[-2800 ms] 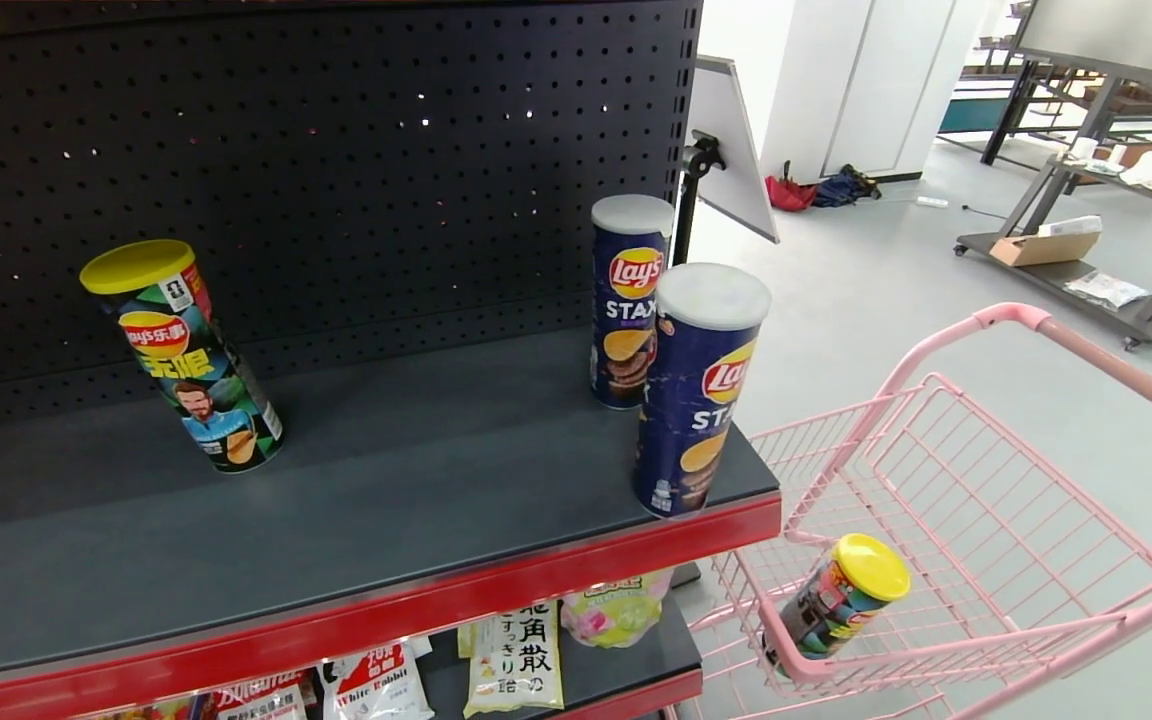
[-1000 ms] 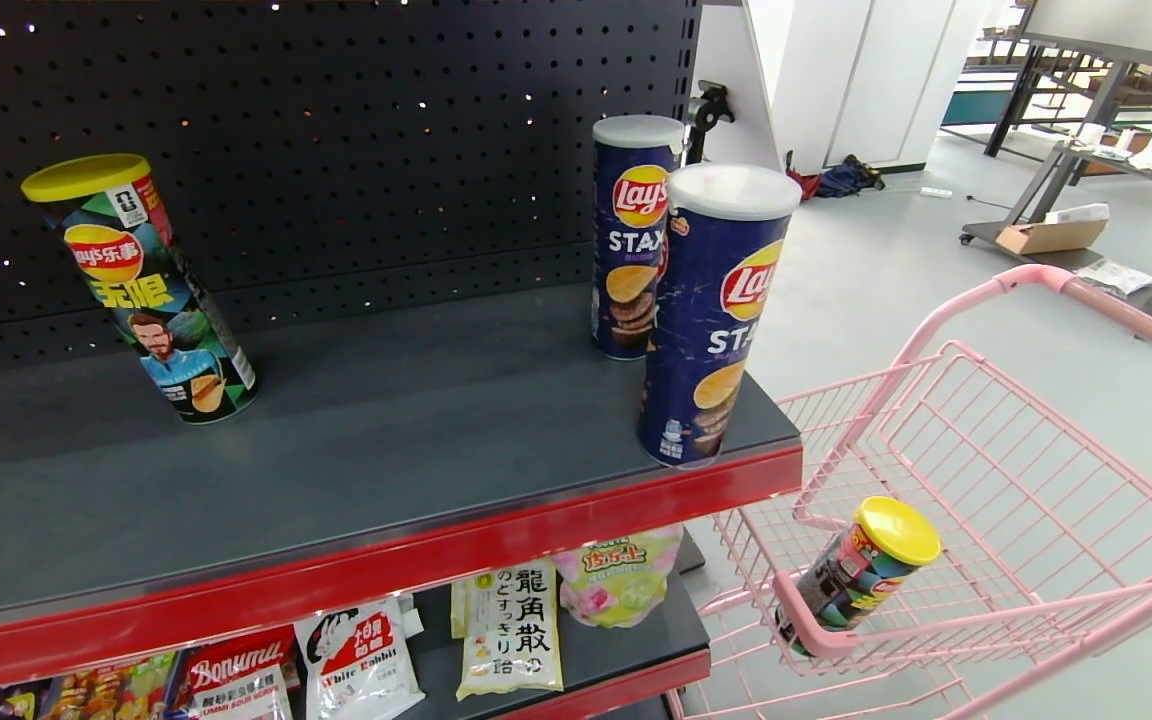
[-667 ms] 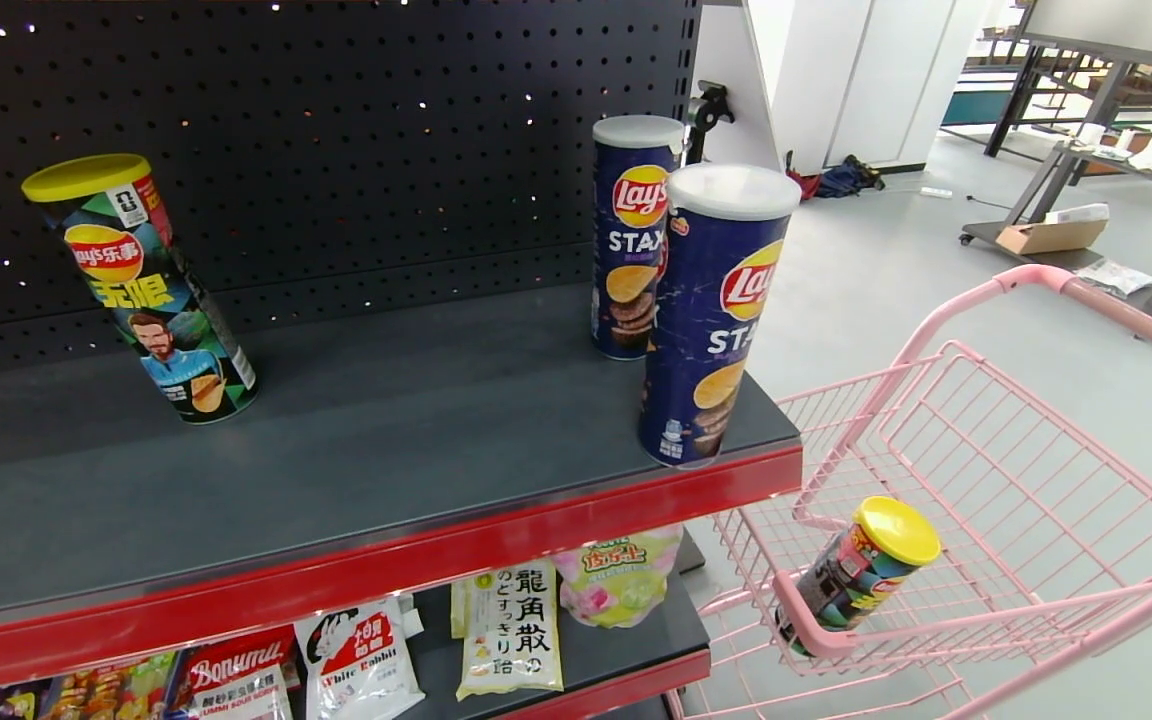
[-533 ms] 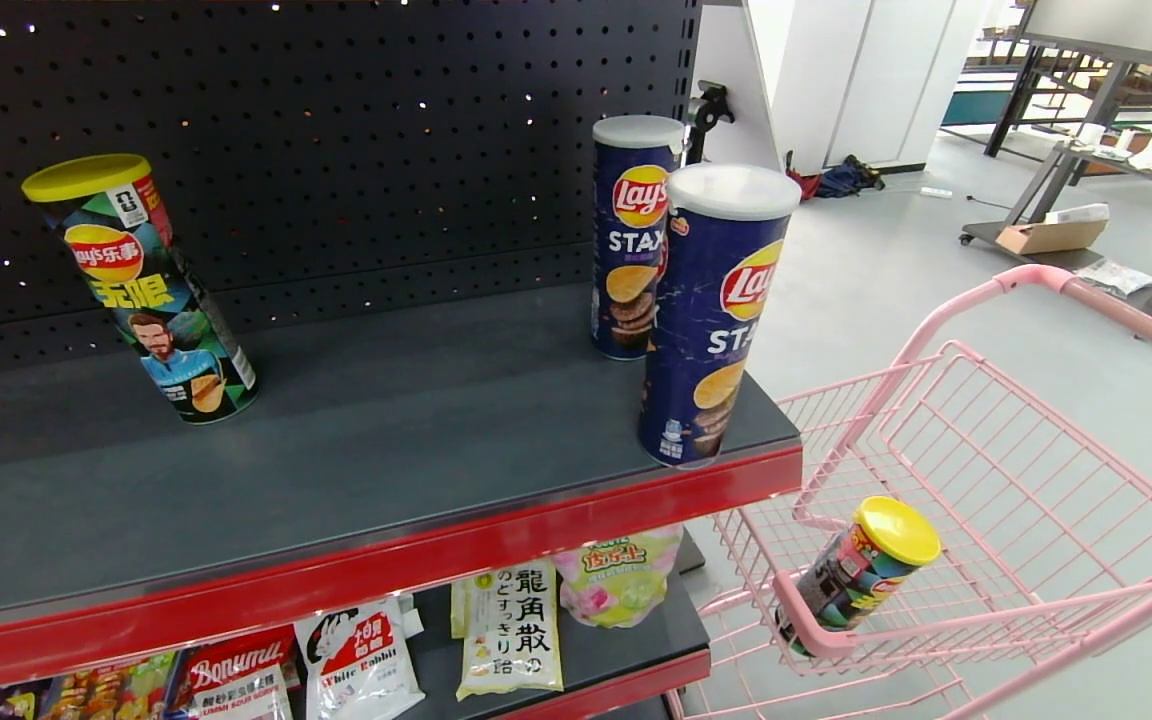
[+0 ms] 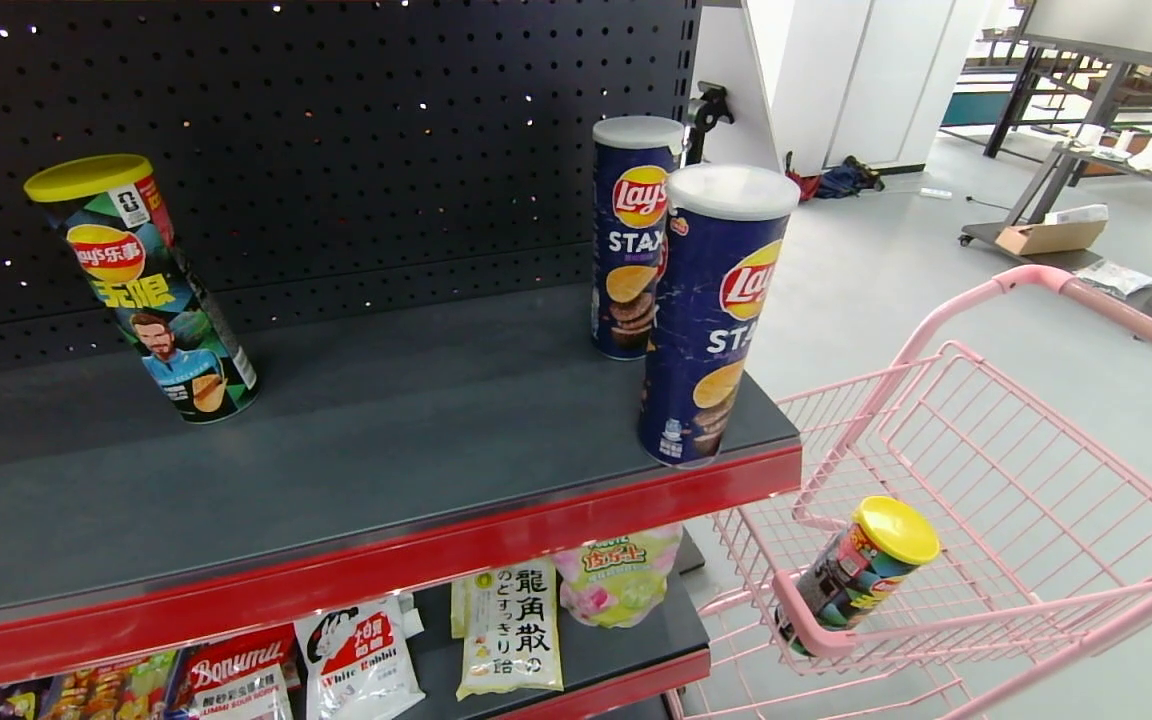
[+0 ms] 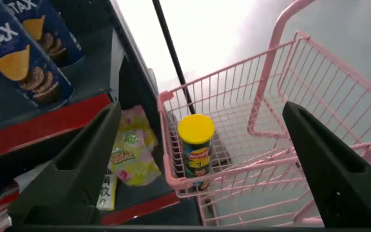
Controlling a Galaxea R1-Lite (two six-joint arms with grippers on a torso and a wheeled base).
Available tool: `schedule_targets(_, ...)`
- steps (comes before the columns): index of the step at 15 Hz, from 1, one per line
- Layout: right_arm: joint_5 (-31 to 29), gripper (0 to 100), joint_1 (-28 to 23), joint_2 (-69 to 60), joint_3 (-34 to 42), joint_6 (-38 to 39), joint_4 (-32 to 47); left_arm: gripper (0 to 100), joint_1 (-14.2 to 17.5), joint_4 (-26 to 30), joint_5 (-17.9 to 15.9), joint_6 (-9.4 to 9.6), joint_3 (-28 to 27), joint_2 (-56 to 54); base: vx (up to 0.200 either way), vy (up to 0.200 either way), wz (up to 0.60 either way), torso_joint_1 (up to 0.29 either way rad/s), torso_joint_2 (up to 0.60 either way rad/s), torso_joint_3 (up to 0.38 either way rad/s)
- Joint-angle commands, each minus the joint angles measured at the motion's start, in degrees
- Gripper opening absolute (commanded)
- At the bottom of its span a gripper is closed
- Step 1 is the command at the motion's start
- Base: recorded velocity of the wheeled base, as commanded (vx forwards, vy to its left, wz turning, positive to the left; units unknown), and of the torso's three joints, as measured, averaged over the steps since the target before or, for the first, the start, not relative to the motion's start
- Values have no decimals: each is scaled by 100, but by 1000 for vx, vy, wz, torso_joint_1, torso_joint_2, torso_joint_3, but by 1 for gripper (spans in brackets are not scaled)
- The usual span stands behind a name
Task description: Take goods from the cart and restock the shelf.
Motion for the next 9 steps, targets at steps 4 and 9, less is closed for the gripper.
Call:
schedule_targets(4, 132, 100, 492, 4630, 1253, 652, -3351, 100, 2, -2, 1, -2, 0, 0, 0, 0, 0, 0, 0, 0)
schedule_targets(9, 132, 100, 501, 5404, 1218, 854, -3465, 100, 2, -2, 1, 7, 0, 0, 0, 0, 0, 0, 0, 0)
